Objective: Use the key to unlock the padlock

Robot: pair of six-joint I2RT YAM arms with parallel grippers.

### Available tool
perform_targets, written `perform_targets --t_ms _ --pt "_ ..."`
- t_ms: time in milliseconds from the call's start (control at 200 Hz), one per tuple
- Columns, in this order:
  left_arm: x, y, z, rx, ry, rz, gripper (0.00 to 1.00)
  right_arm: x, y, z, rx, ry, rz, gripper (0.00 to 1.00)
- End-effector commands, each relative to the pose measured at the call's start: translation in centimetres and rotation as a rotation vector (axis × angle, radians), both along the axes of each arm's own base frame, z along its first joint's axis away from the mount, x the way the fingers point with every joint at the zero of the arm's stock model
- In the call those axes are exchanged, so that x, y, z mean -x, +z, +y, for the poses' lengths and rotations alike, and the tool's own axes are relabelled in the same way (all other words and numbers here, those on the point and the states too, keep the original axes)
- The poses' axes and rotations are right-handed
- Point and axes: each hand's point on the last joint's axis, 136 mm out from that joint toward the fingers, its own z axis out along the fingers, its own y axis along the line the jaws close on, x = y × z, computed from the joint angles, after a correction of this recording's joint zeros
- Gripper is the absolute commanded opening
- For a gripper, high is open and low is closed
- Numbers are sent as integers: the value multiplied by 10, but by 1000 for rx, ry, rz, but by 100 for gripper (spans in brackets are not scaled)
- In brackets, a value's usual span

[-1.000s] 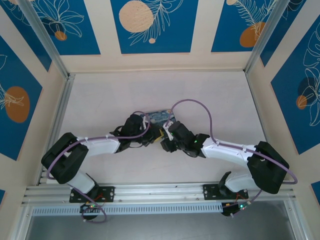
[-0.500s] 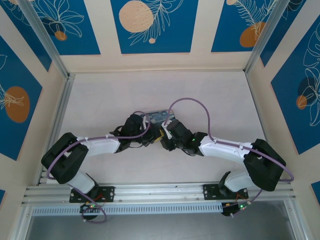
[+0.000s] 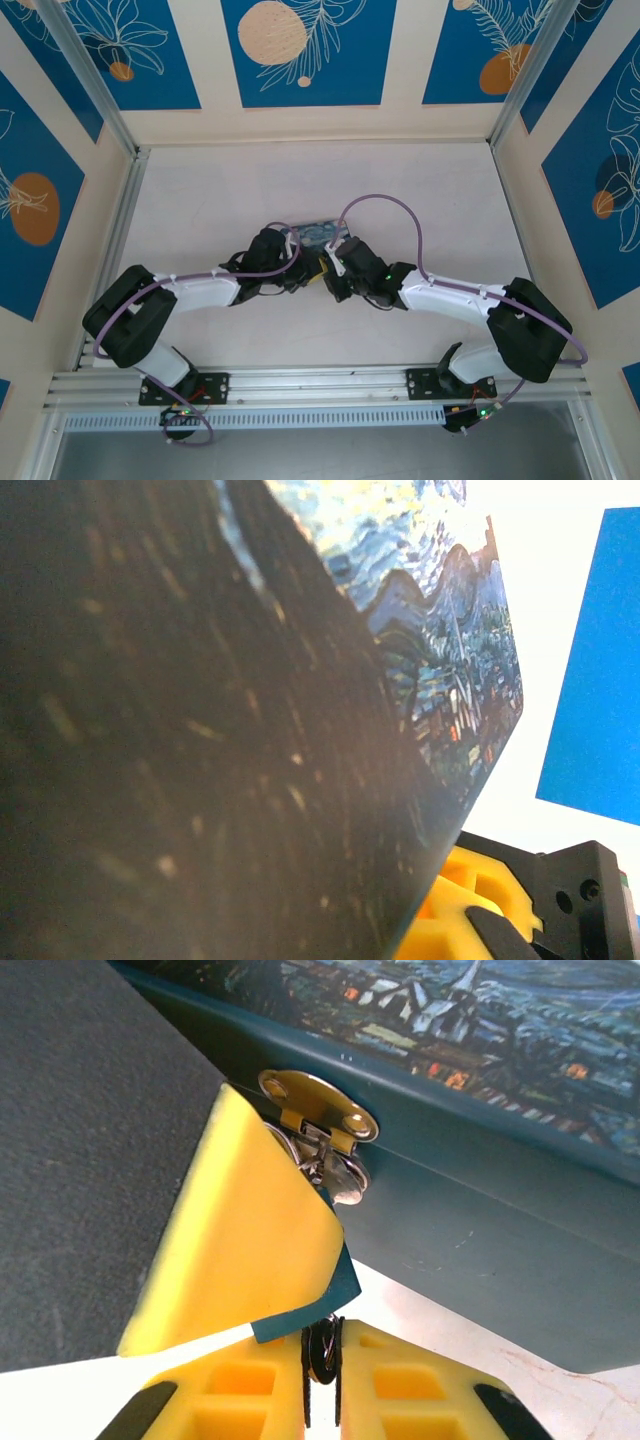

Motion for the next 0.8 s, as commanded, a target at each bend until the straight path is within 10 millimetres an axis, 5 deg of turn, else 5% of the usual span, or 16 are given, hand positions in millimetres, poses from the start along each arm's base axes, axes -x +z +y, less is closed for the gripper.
perform_targets --t_ms 0,250,335,435,795 --pt "0 10 -7 39 -35 -30 0 -1 19 18 -109 31 9 11" --pt "2 -1 -5 19 -40 -30 0 22 34 28 -339 131 205 8" --pt "2 -5 -4 10 -41 -31 0 29 40 28 -416 164 273 18" --pt "3 -9 -2 0 -42 -33 0 29 40 20 -442 137 290 42" --pt "9 -30 5 -126 -140 -110 0 17 43 -29 -477 -104 238 55"
